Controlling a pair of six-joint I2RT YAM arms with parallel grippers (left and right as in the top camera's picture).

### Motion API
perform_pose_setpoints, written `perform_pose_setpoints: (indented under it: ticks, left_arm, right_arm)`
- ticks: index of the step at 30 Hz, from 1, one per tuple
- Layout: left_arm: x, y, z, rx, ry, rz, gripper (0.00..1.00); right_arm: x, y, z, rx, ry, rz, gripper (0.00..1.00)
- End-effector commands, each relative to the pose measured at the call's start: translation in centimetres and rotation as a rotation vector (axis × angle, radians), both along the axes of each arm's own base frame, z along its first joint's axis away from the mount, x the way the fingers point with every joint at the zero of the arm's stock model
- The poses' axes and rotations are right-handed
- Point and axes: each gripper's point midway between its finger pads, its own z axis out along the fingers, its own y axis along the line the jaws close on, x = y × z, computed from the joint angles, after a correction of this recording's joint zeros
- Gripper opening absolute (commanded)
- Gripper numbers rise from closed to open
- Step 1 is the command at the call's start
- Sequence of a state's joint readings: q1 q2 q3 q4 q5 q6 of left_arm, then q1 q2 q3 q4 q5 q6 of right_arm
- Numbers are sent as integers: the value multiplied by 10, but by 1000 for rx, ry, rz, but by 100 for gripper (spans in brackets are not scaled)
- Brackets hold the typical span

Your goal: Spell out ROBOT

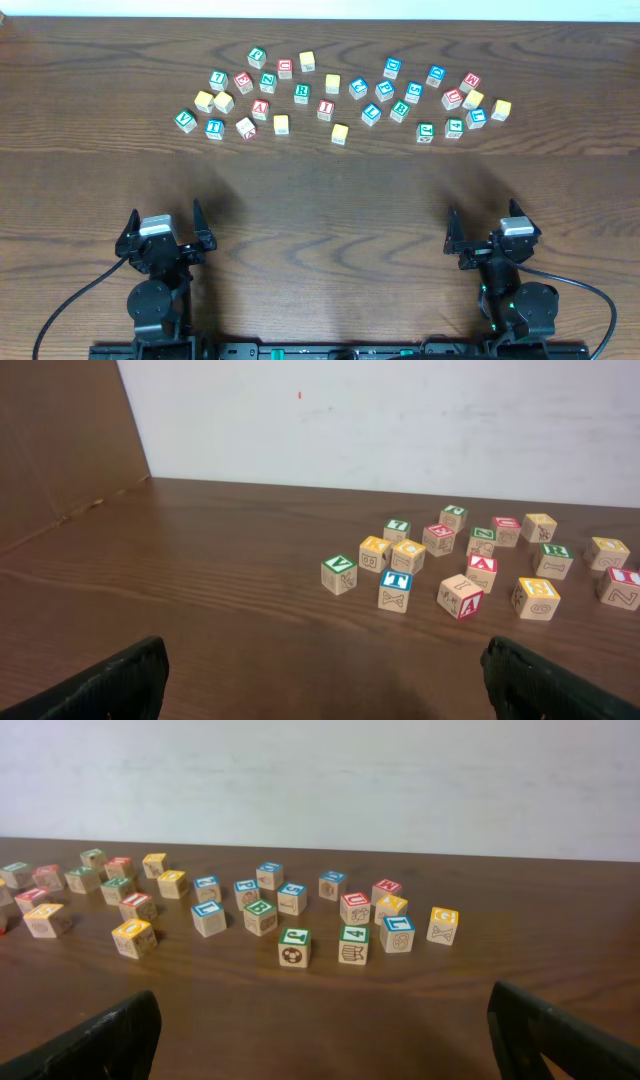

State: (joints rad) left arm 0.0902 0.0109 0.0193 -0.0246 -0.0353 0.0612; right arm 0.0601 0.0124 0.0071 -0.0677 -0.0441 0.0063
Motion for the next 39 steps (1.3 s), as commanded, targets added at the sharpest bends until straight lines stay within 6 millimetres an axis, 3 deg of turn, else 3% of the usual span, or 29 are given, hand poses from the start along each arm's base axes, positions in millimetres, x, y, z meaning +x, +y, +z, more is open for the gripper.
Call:
perform_pose_setpoints:
  ticks: [1,24,39]
  left_arm:
    - [-2,3,-17,13,57,16,99]
    - [-2,3,-15,13,49,17,99]
    - [-4,3,13,18,-8,17,99]
  right_arm:
    - [0,-4,0,-2,0,-22,99]
    - [1,-5,6,-23,-28,-23,99]
    - [0,-5,27,-17,-110,-27,99]
